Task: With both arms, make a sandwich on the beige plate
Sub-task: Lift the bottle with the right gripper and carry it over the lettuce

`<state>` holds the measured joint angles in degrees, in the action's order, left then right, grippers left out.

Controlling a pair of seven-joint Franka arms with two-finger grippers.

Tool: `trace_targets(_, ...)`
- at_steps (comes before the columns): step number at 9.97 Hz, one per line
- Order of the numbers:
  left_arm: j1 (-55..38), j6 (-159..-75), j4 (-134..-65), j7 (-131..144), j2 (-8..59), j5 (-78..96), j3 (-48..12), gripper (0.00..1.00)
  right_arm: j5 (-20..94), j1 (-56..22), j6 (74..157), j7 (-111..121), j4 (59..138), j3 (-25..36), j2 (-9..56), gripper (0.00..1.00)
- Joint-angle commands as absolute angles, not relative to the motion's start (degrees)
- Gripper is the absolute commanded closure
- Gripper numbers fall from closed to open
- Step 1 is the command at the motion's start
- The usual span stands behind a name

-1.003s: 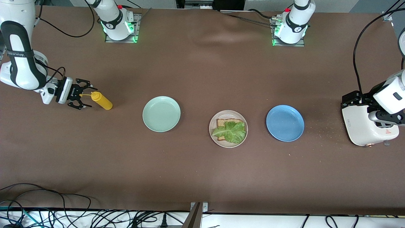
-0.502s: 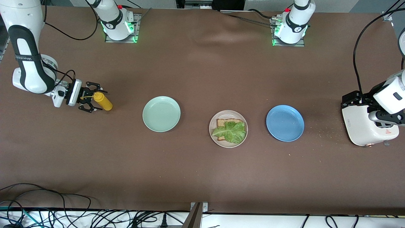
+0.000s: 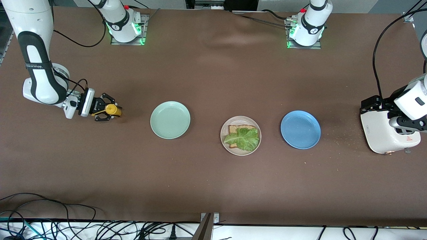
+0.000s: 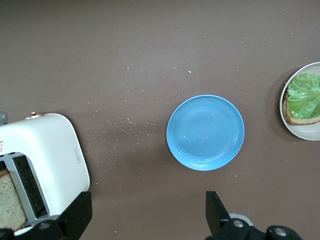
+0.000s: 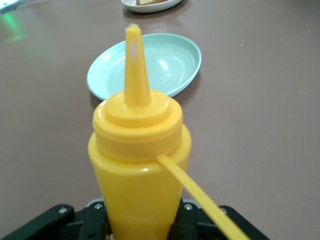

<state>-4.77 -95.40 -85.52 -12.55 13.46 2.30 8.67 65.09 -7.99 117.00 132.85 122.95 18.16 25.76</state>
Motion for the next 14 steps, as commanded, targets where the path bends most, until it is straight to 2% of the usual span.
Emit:
trace_targets(1,-4.66,-94.66,-85.25,-12.74,13.36,0.35,8.53,0.0,62.08,-14.56,120.83,122.66,118.06,18.37,24.7,1.0)
trace_targets(5,-4.57,-94.13,-85.25,-12.74,13.27,0.35,8.53,0.0,46.71,-31.77,132.51,89.75,109.53,18.46,23.99,1.0)
trace_targets(8,-4.57,-94.13,-85.25,-12.74,13.36,0.35,8.53,0.0,28.64,-44.25,141.21,56.64,106.09,18.37,25.05,1.0)
trace_targets(10,-4.57,-94.13,-85.25,-12.74,13.27,0.35,8.53,0.0,13.26,-49.55,141.42,36.92,101.89,18.28,27.58,1.0)
trace_targets(12,-4.57,-94.13,-85.25,-12.74,13.27,0.35,8.61,0.0,5.04,-53.33,139.85,24.92,97.76,18.28,31.09,1.0)
trace_targets(14,-4.48,-94.13,-85.25,-12.74,13.27,0.35,8.61,0.0,-1.37,-55.8,133.98,18.23,89.96,18.37,36.36,1.0)
